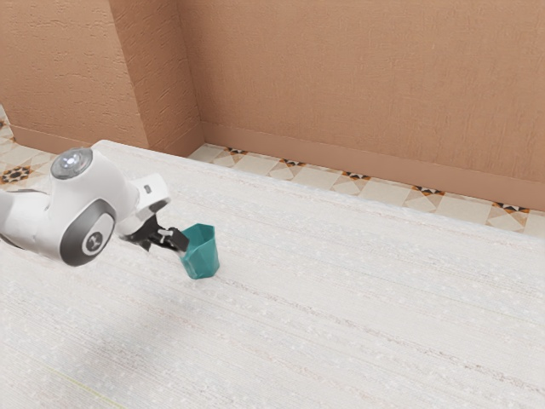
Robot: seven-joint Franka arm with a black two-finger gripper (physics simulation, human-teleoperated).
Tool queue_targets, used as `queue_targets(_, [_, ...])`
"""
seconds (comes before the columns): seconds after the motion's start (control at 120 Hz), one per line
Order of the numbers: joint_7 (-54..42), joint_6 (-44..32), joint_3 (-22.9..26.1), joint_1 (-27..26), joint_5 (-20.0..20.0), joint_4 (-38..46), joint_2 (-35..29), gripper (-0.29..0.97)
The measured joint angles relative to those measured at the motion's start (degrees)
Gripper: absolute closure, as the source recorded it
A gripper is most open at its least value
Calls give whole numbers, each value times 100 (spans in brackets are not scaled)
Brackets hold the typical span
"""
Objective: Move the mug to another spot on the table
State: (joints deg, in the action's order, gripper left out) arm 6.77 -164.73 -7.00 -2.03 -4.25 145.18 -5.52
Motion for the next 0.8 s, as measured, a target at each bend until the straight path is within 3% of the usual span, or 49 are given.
queue_targets(0.225, [-388, 2983, 418, -64, 184, -1890, -99, 2])
queue_targets(0.392, [-1173, 4586, 411, 2, 336, -3284, 299, 1])
queue_targets(0.558, [-2034, 5723, 407, 63, 320, -4222, 445, 0])
queue_targets(0.8, [-2930, 6444, 419, 126, 294, -4420, 458, 0])
